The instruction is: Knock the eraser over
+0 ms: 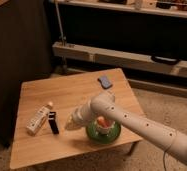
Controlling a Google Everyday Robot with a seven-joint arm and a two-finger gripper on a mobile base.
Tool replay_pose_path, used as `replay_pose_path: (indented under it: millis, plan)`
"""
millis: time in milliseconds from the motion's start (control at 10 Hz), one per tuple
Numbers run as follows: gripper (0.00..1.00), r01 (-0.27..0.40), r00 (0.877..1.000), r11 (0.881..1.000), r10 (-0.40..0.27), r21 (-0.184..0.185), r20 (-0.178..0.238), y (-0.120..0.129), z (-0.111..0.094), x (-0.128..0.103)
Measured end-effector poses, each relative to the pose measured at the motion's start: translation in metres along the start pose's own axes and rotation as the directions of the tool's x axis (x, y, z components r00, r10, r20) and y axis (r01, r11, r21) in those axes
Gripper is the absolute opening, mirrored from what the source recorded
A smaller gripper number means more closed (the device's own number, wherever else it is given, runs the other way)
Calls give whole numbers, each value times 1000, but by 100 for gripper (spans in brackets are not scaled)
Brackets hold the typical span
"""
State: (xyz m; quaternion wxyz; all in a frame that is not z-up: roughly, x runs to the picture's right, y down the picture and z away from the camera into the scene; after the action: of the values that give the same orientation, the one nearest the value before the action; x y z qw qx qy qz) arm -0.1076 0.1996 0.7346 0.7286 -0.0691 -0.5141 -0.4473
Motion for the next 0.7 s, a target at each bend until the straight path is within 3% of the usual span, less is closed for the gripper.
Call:
replay_pose_path:
  millis: [200, 500, 700]
  plan:
    - [4, 34, 999, 999, -34, -13, 20, 2, 21, 2]
    - [4, 110, 994, 984, -112, -140, -6, -24, 66, 2]
    - [4, 103, 994, 973, -107, -207, -7, -18, 78, 3]
